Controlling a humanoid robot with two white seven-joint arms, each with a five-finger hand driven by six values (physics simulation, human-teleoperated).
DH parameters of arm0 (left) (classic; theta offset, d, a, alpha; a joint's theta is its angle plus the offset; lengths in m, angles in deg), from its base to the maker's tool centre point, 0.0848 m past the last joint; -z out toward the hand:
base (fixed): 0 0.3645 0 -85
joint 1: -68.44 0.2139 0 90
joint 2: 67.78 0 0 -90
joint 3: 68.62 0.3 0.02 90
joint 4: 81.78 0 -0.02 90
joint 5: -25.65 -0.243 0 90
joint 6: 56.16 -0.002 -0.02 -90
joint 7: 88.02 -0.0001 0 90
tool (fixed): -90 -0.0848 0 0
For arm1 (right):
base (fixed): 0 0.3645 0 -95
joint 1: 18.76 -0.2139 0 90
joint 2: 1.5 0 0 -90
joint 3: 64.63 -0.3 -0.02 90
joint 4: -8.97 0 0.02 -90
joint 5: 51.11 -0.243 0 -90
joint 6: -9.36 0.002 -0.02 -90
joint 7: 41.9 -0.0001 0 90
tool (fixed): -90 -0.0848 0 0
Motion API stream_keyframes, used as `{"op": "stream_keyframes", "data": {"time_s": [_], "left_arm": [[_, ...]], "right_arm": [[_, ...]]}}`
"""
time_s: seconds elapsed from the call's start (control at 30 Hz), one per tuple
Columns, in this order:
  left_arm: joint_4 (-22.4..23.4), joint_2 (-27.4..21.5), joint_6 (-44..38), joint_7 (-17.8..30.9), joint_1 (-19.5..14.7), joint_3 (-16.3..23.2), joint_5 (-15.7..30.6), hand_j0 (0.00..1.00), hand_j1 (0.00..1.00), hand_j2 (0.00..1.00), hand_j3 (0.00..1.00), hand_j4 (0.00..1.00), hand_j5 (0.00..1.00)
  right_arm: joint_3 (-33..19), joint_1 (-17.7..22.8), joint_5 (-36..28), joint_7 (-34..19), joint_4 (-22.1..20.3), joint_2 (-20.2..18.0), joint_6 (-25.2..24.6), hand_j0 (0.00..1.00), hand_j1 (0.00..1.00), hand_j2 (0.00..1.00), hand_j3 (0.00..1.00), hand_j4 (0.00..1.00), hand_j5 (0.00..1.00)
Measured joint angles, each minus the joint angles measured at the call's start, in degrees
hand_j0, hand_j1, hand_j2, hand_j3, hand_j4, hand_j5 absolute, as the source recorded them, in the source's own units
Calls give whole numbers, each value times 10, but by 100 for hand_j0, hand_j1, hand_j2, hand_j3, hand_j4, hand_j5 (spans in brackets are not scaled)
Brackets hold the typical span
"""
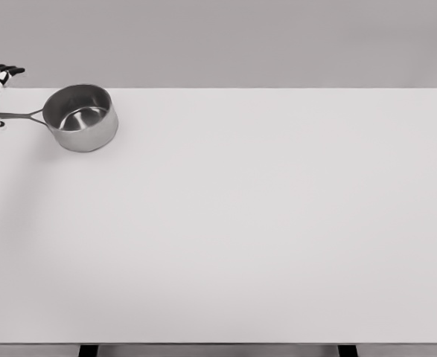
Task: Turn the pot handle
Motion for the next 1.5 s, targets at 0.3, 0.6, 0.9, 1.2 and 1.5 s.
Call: {"op": "stream_keyframes", "data": {"time_s": [0.3, 0.6, 0.9, 1.2, 1.5], "left_arm": [[9, 1, 0, 0, -2, 4, -3, 100, 100, 100, 100, 100, 100], [9, 3, 0, 1, -6, 5, -21, 100, 100, 100, 100, 100, 100], [9, 4, 0, 1, -6, 10, -26, 100, 100, 100, 100, 100, 100], [5, -2, 0, 0, -2, 11, -23, 100, 100, 100, 100, 100, 100], [-39, -5, 0, -2, 41, 5, -18, 100, 100, 100, 100, 100, 100]], "right_arm": [[0, 0, 0, 0, 0, 0, 0, 100, 100, 100, 100, 100, 100], [0, 0, 0, 0, 0, 0, 0, 100, 100, 100, 100, 100, 100], [0, 0, 0, 0, 0, 0, 0, 100, 100, 100, 100, 100, 100], [0, 0, 0, 0, 0, 0, 0, 100, 100, 100, 100, 100, 100], [0, 0, 0, 0, 0, 0, 0, 100, 100, 100, 100, 100, 100]]}}
